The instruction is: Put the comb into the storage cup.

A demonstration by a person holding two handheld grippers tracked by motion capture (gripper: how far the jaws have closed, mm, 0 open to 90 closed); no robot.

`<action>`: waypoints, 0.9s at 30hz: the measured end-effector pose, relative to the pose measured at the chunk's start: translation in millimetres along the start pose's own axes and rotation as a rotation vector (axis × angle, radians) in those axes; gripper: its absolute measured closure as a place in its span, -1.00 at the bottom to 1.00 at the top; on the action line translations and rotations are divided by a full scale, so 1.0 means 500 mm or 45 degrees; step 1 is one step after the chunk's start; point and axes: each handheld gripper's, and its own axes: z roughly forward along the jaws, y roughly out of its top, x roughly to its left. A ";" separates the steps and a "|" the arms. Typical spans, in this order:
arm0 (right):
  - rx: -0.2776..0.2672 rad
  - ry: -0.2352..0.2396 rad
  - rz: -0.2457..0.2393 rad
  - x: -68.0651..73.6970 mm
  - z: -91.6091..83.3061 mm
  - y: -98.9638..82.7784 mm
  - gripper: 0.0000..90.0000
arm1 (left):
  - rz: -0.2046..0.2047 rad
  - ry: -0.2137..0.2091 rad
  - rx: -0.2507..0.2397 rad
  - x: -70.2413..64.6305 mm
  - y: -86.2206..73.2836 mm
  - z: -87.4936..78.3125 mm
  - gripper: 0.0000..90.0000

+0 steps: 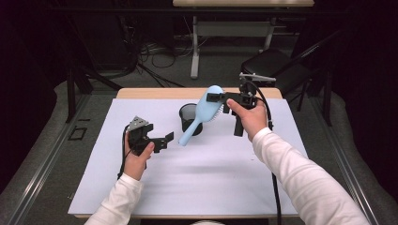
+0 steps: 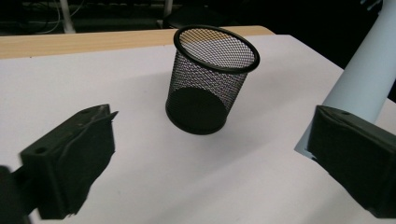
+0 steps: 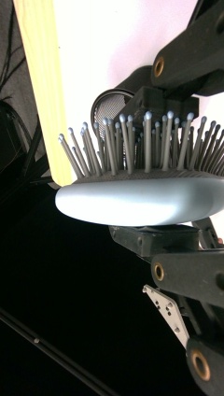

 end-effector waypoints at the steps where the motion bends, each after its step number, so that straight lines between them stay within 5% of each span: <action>1: -0.001 -0.004 -0.007 0.003 0.001 0.002 0.12 | 0.002 -0.002 0.001 0.000 0.000 0.000 -0.99; 27: -0.043 -0.131 -0.190 0.047 0.008 0.055 0.12 | -0.004 0.026 0.014 0.009 -0.001 -0.001 -0.99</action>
